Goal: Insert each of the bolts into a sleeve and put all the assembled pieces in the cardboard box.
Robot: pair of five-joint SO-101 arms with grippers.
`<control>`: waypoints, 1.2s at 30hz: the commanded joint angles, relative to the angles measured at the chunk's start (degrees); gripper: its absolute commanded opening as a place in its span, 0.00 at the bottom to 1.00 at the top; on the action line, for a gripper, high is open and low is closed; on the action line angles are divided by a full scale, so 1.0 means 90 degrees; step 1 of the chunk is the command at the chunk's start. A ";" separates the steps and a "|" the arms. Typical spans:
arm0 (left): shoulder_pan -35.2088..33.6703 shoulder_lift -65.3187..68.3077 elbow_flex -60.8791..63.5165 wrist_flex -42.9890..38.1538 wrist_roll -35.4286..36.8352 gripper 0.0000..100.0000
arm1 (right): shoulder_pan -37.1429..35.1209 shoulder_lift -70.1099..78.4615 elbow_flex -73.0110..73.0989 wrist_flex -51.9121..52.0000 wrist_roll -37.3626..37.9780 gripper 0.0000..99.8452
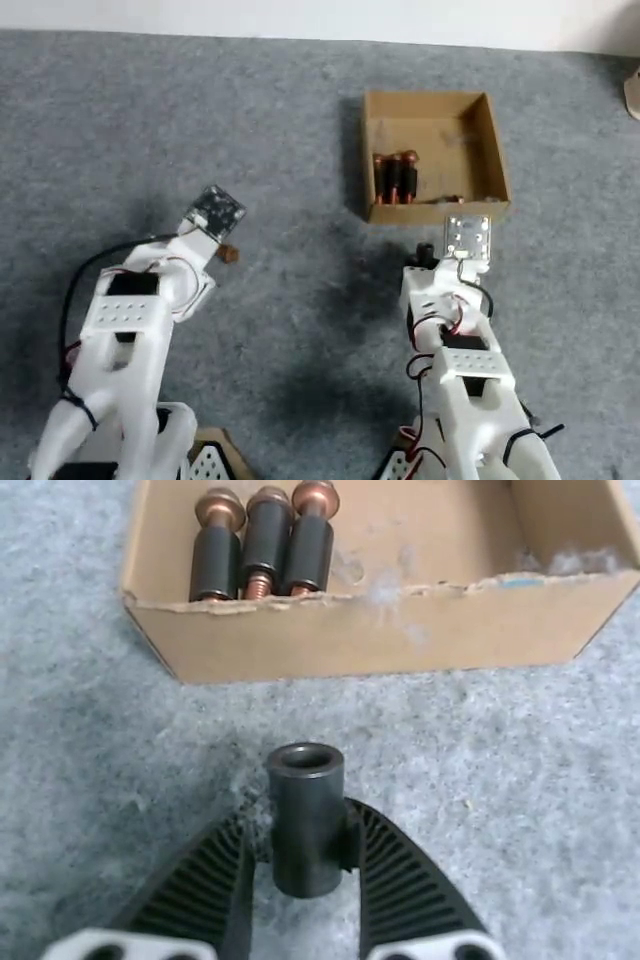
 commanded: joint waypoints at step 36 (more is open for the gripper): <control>0.0972 0.2769 -0.3639 0.2022 -0.3458 0.21 | -0.0151 -0.0181 -0.0034 -0.0122 0.0107 0.01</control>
